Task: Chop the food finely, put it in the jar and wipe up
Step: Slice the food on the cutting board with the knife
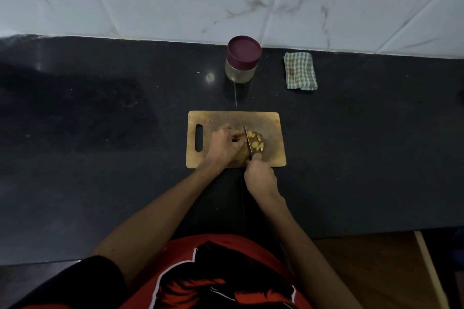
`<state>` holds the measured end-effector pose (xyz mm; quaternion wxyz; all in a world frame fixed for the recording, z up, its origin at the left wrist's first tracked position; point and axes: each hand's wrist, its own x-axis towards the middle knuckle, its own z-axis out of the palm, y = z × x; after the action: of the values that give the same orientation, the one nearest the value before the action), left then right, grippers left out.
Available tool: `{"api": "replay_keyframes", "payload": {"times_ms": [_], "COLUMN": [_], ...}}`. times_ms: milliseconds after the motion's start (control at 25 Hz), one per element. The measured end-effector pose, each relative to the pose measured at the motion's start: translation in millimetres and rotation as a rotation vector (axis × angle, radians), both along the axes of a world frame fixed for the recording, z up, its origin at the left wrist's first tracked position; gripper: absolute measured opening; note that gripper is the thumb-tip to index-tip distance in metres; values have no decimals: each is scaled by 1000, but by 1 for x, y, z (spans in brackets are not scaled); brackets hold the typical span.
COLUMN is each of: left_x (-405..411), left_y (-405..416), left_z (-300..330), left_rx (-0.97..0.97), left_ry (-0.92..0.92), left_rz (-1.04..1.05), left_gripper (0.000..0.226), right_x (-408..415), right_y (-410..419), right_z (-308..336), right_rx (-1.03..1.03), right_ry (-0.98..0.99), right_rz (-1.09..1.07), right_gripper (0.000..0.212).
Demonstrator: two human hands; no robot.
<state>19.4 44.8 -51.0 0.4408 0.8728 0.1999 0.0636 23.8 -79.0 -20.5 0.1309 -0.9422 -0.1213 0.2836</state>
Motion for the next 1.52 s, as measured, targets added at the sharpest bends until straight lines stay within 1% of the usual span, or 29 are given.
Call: {"api": "replay_keyframes", "payload": {"times_ms": [200,520,720,960,1240,1520], "left_x": [-1,-2,-2,-7,-7,-6], "left_y": [2,0,-2,11,8,9], "left_z": [0,-1,-2,4,-4,-3], "left_rx": [-4,20,25,-21,-23,-23], "left_ry": [12,-10,-8,19,10,2], "left_rz": [-5,-26,15,-92,-62,-76], "left_gripper": [29,23,26,29,31,39], "right_x": [-5,17,-5,1,2,-2], "right_y": [-9,18,-3,-16,-17,-16], "right_z": [0,8,1,-2,-1,2], "right_rx": [0,28,-13,100,172,199], "right_ry": [11,7,50,74,77,78], "right_rz": [-6,-20,-29,-90,-143,-117], "right_gripper": [21,26,20,24,25,24]}}
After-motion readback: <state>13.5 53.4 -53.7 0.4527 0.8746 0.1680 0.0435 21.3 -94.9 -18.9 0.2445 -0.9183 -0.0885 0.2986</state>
